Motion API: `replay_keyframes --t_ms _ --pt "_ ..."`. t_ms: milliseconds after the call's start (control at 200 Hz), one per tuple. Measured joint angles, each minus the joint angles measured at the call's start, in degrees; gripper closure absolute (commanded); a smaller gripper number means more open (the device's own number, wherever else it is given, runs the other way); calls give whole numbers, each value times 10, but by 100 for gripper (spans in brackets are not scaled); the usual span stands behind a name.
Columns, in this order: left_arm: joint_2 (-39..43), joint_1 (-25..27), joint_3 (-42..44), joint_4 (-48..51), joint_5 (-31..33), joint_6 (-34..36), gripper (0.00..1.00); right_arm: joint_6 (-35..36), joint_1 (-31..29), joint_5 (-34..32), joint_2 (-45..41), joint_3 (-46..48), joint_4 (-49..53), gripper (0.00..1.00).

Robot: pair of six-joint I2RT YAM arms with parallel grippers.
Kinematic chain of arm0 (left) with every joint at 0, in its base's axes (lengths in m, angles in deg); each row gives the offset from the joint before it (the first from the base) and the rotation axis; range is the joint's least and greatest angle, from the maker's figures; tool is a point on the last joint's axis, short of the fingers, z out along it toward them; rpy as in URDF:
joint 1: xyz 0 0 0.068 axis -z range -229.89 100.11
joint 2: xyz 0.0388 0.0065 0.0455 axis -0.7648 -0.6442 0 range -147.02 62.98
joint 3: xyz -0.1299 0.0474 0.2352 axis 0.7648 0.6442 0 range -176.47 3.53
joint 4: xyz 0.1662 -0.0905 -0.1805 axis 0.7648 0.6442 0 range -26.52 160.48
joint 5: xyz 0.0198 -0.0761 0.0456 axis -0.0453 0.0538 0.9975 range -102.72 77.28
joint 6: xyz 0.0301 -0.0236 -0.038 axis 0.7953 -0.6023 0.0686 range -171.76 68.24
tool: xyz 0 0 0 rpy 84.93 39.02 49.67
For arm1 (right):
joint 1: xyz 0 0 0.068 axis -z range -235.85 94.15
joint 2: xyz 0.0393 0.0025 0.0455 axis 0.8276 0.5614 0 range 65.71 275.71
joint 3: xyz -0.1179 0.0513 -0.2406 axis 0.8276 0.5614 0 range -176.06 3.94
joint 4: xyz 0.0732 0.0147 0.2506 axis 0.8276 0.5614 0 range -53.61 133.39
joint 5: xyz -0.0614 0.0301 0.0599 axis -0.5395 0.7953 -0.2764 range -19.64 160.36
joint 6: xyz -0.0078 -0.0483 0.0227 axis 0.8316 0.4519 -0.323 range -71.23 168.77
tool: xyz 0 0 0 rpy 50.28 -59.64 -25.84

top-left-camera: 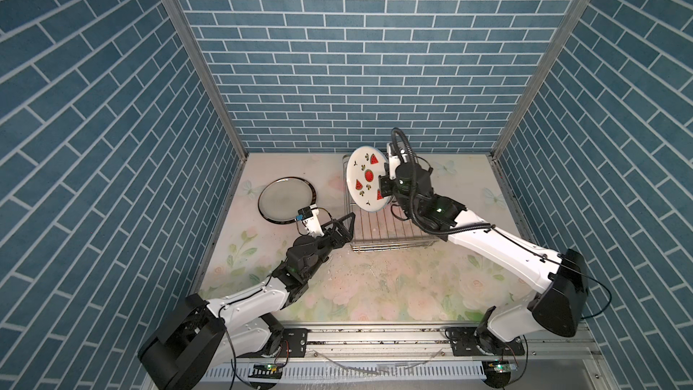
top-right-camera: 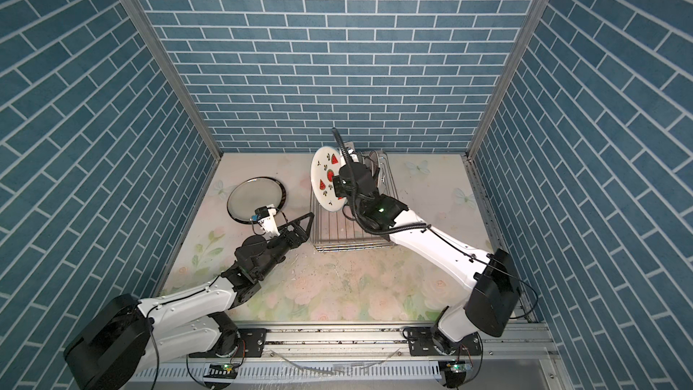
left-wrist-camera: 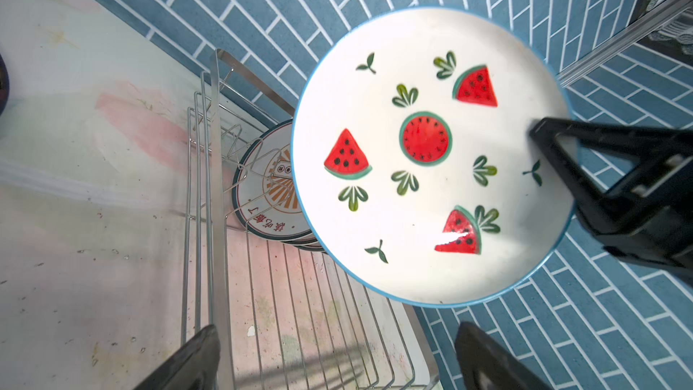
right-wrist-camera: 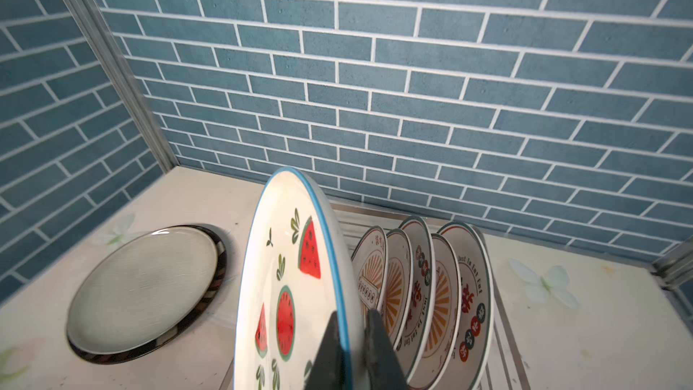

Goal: Unload the plates from the dish rack
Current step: 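Lift the watermelon plate out of the rack with the right gripper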

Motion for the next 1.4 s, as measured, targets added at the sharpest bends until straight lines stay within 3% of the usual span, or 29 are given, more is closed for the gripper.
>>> replay_keyframes --t_ms 290,525,835,905,990,1185,1401 --pt "43 0 32 -3 -31 -2 0 -153 142 233 -126 168 -32 100" --pt "36 0 32 -34 -91 -8 0 -269 208 405 -175 283 -129 100" --pt "-9 11 31 -75 -109 -14 1 -374 237 492 -193 395 -275 100" --pt "-12 14 24 -76 -110 -15 6 -387 238 498 -190 410 -301 100" --pt "-19 19 13 -79 -111 -14 24 -402 239 506 -177 421 -340 100" --pt "-31 25 2 -79 -109 -21 43 -433 239 529 -123 424 -413 100" --pt "-54 26 0 -85 -115 -35 62 -436 239 530 -116 432 -426 100"
